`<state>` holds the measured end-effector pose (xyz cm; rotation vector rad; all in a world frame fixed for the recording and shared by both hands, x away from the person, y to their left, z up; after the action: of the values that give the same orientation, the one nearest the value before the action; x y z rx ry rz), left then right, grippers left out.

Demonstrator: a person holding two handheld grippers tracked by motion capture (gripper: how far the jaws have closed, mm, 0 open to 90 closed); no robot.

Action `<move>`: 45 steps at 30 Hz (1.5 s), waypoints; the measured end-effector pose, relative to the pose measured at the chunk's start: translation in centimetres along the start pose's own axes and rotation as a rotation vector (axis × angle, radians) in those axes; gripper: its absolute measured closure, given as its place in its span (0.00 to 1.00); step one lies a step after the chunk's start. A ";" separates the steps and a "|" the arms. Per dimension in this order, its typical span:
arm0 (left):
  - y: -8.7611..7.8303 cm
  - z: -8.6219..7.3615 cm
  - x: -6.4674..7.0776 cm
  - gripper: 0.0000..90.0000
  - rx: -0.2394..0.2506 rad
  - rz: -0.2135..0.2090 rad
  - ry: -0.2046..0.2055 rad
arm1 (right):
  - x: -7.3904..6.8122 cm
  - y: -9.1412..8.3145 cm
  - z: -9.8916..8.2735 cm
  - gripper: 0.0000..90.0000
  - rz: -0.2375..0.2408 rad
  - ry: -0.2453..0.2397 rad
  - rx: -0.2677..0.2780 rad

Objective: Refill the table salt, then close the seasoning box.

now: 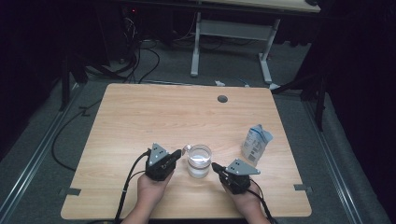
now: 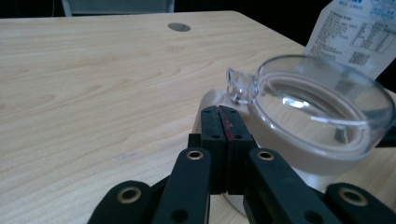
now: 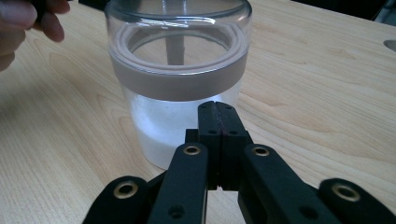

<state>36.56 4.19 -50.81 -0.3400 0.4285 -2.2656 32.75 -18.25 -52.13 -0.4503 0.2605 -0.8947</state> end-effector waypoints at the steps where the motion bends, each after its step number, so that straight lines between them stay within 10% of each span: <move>1: 0.1 -0.4 0.3 0.99 -0.009 -0.006 0.006 | -0.1 -0.2 0.0 1.00 0.003 0.000 0.005; 11: -1.9 -3.1 -1.6 0.94 -0.068 0.071 0.094 | 0.8 0.1 1.0 1.00 -0.021 0.021 0.033; 27: -7.7 -6.0 -6.1 0.86 -0.014 0.156 0.028 | -0.9 0.3 0.8 1.00 -0.006 -0.003 0.026; 45: -8.2 -6.4 -7.4 0.81 -0.038 0.168 -0.028 | -3.0 1.3 1.2 1.00 0.054 -0.033 0.027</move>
<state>33.60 16.19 -54.09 -0.3422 0.4681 -2.0896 32.29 -14.82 -51.59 -0.4306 0.2292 -0.8367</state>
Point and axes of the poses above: each handheld gripper's, and its own axes: y roughly forward along the jaws, z roughly out of its top, x roughly to its right, the point moved 4 cm from there along y, roughly forward along the jaws, and after that the axes turned 4 degrees about y, right-handed, at the moved point
